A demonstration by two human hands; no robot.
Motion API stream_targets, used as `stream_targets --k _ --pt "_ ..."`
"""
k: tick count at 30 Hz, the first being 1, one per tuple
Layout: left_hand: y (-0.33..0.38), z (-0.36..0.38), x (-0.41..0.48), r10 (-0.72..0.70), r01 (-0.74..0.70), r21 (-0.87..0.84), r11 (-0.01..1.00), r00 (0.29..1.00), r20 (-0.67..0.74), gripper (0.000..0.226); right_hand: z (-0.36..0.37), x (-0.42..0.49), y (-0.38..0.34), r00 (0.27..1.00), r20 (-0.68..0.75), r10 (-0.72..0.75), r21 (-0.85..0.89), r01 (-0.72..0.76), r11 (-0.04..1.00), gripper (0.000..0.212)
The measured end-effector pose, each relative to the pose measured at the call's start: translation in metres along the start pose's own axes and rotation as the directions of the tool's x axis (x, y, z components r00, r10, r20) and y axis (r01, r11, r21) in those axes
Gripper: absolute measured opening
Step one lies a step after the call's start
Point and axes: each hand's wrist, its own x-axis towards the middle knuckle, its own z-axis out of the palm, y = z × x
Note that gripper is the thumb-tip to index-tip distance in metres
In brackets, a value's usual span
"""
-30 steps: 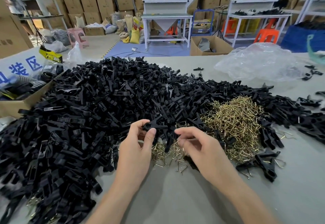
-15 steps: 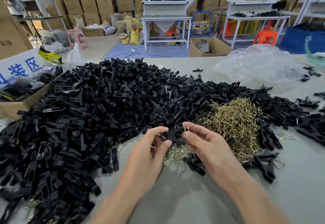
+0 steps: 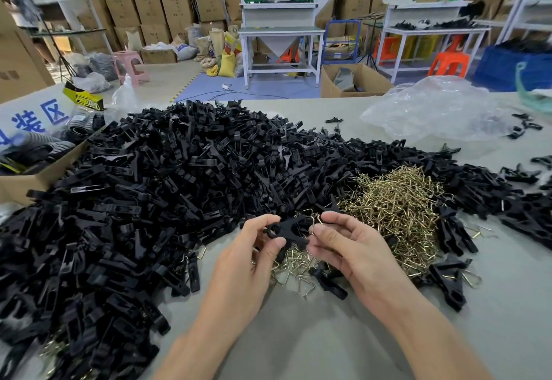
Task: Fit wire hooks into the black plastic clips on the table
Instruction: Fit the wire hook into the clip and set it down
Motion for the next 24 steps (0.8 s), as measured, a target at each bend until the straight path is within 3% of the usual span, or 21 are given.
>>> stream_targets --k 6,13,19,24 --pt "0.0 -0.001 -0.001 0.009 -0.009 0.0 1.0 1.0 0.002 0.027 -0.004 -0.002 0.0 0.995 0.092 0.022 -0.125 -0.011 0.992 0.029" --pt "-0.005 -0.001 0.0 -0.016 0.016 -0.005 1.0 0.994 0.107 0.036 -0.007 -0.002 -0.005 0.987 0.147 0.067 -0.24 -0.03 0.97 0.056" --pt "-0.003 -0.003 0.0 -0.07 0.091 -0.129 0.988 0.985 0.155 0.033 -0.013 -0.005 -0.007 0.967 0.214 0.137 -0.288 -0.072 0.955 0.051" --pt "-0.003 -0.002 -0.001 -0.099 0.125 -0.119 0.985 0.973 0.207 0.038 -0.014 -0.006 -0.008 0.968 0.217 0.124 -0.305 -0.053 0.951 0.048"
